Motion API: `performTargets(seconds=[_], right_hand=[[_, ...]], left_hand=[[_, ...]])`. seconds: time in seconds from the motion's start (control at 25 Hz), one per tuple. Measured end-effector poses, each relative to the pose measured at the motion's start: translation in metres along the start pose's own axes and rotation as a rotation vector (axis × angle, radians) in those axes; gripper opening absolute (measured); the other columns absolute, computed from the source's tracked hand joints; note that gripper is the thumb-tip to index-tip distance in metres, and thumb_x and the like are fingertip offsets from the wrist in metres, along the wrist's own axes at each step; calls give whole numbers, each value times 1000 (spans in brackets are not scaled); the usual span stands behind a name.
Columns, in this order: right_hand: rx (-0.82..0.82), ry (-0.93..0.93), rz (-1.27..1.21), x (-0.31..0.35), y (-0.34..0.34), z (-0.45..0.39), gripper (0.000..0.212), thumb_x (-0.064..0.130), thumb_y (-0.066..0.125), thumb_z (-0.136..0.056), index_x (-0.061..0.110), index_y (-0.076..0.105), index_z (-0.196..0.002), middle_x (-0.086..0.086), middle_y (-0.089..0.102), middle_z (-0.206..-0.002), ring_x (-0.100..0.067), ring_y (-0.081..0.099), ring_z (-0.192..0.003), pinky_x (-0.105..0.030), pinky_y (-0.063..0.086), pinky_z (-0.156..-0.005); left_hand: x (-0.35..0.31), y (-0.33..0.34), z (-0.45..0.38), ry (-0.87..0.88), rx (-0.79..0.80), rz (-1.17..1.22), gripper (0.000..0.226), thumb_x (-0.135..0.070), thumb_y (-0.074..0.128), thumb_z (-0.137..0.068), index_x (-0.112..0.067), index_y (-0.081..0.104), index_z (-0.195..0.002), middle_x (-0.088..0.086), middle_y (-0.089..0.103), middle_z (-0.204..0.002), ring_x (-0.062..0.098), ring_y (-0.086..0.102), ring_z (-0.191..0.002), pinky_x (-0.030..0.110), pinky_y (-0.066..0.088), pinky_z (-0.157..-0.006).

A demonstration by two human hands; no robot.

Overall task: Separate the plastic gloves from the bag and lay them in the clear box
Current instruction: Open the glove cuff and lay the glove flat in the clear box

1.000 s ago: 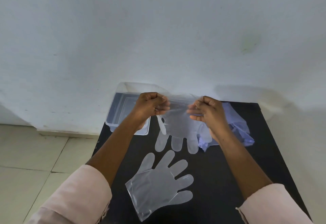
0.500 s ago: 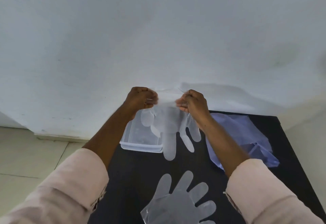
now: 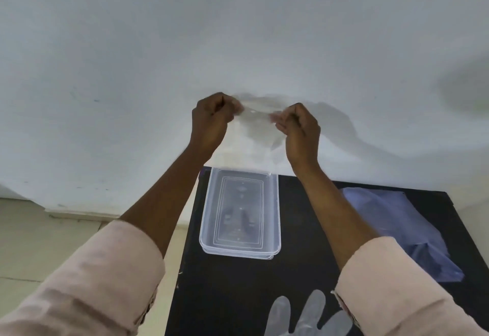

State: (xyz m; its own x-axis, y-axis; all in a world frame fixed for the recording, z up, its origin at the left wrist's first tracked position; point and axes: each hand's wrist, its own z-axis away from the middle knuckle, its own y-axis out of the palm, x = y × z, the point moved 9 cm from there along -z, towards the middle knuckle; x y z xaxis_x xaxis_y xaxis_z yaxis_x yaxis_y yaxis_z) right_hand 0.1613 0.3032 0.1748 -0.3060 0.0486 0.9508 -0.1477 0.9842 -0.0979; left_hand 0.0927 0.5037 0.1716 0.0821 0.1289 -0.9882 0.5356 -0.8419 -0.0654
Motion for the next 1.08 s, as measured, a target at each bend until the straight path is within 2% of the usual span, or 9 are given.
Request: performTargets(seconds=[0.16,0.28,0.36,0.48,0.64,0.76,0.88,1.0,1.08], right_hand=[[10,-88,-30,-22,4,44,21,1,51,-90,5,47,-69,-13,51,-66,-54,58,-79,-41,42,-69],[47,63,13,-79,10,80,23,-6,49,-92,2,50,-70,-18,62,-71,-53,60,-76,-42,43,-65],[75,115,89,-106,10,95,20,0,49,-92,-2,53,-72,-27,61,-71,-42,56,-63,-38,41,-59],[142,170,231,-131,11,107,20,7,53,-91,3,52,-71,-14,50,-57,-9,37,-50,-26,32,-50],[383,113,544,-141,30,115,19,11,48,-96,9,49,-77,8,42,-53,-8,38,-43,-17,27,-45],[638,5,816,-144,49,127,15,20,41,-99,14,48,-87,-1,55,-65,-13,49,-53,-24,36,-51],[827,-36,1002,-151,54,138,18,25,37,-99,13,50,-101,-9,65,-82,-24,58,-68,-37,51,-64],[1004,-77,1110,-152,60,146,21,24,37,-98,12,52,-109,-11,67,-89,-28,59,-77,-38,50,-73],[1136,-86,1195,-157,64,152,22,21,40,-97,13,55,-112,-10,67,-92,-29,61,-84,-42,45,-94]], left_hand=[[37,-9,34,59,100,36,23,-5,58,-84,-22,68,-72,-6,72,-76,19,65,-80,34,49,-76],[105,-11,59,-89,145,-53,20,-2,60,-87,-15,69,-74,8,72,-78,26,65,-80,43,50,-77],[132,-9,68,-92,175,-189,16,-6,62,-89,-12,69,-77,10,70,-75,22,63,-70,38,48,-69],[147,3,76,31,320,-425,14,-17,58,-94,-16,65,-82,5,69,-72,6,57,-58,28,46,-59],[154,21,93,201,491,-763,17,-27,51,-96,-15,63,-95,6,74,-87,21,67,-70,35,58,-73],[164,30,104,272,586,-959,29,-32,41,-95,-13,62,-98,8,73,-88,26,67,-75,40,57,-80],[182,38,114,310,732,-1155,32,-36,40,-98,-16,62,-109,6,75,-100,23,69,-88,38,39,-106],[193,43,122,348,859,-1297,35,-40,39,-99,-19,63,-115,4,73,-112,21,66,-106,41,22,-116],[198,44,126,363,931,-1365,37,-43,41,-98,-22,64,-117,1,71,-121,21,59,-121,43,15,-118]])
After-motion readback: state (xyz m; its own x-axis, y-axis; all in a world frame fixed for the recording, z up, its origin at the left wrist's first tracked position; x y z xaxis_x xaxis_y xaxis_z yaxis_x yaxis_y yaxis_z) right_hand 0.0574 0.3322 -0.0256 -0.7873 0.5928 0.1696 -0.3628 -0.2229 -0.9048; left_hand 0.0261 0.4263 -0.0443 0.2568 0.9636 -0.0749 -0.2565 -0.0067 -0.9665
